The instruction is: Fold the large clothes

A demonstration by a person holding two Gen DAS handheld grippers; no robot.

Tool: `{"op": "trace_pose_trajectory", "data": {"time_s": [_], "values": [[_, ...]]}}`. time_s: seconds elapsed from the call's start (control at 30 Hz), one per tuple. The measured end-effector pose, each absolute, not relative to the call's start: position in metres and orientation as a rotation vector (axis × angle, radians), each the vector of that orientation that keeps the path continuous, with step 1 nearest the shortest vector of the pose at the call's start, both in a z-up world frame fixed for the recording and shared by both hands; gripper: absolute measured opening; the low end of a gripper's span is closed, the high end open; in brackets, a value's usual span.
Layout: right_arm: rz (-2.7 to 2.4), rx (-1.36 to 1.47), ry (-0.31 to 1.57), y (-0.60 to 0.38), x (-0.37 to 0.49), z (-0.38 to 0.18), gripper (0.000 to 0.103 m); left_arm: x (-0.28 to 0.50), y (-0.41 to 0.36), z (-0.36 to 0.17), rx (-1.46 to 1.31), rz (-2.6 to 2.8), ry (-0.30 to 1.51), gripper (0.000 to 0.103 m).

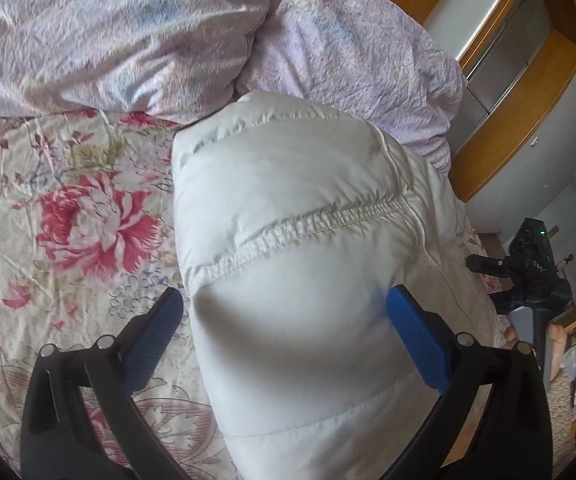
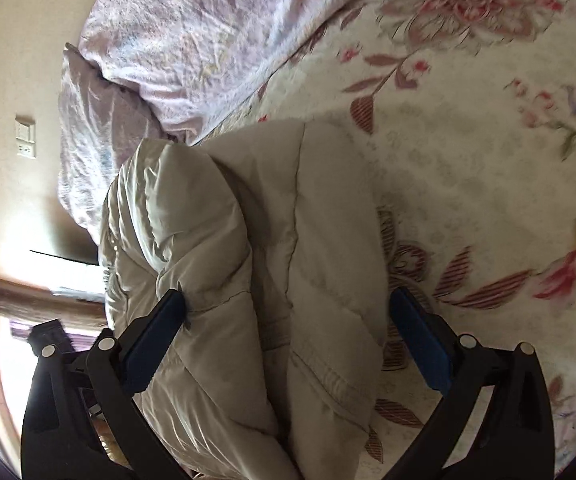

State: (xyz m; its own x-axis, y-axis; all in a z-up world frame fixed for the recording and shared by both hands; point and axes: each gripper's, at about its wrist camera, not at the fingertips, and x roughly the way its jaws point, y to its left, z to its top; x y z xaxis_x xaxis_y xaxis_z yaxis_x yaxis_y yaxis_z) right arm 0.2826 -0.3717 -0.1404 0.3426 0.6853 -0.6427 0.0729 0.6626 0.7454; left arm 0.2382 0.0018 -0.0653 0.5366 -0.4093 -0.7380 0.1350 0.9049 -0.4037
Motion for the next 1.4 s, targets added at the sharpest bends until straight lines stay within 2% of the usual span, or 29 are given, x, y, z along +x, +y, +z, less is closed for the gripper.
{"op": "trace_pose_trajectory", "data": {"time_s": [0.8,0.93,1.03,1.4], "values": [[0.614,0.806,1.245,-0.354,0.299,-0.155,0.102,0.243,-0.004,-0.075,-0.314,-0.354,0.96,0.101],[0.686,0.636,1.265,-0.325,0.295,-0.146,0.102,0.244,0.0,-0.077,-0.339,-0.359,0.961,0.101],[0.686,0.712,1.286,-0.331,0.302,-0.152,0.102,0.244,0.003,-0.078,-0.354,-0.369,0.958,0.101],[0.719,0.695,1.269,-0.328,0.301,-0.15,0.102,0.241,0.007,-0.082,-0.393,-0.397,0.945,0.101]]}}
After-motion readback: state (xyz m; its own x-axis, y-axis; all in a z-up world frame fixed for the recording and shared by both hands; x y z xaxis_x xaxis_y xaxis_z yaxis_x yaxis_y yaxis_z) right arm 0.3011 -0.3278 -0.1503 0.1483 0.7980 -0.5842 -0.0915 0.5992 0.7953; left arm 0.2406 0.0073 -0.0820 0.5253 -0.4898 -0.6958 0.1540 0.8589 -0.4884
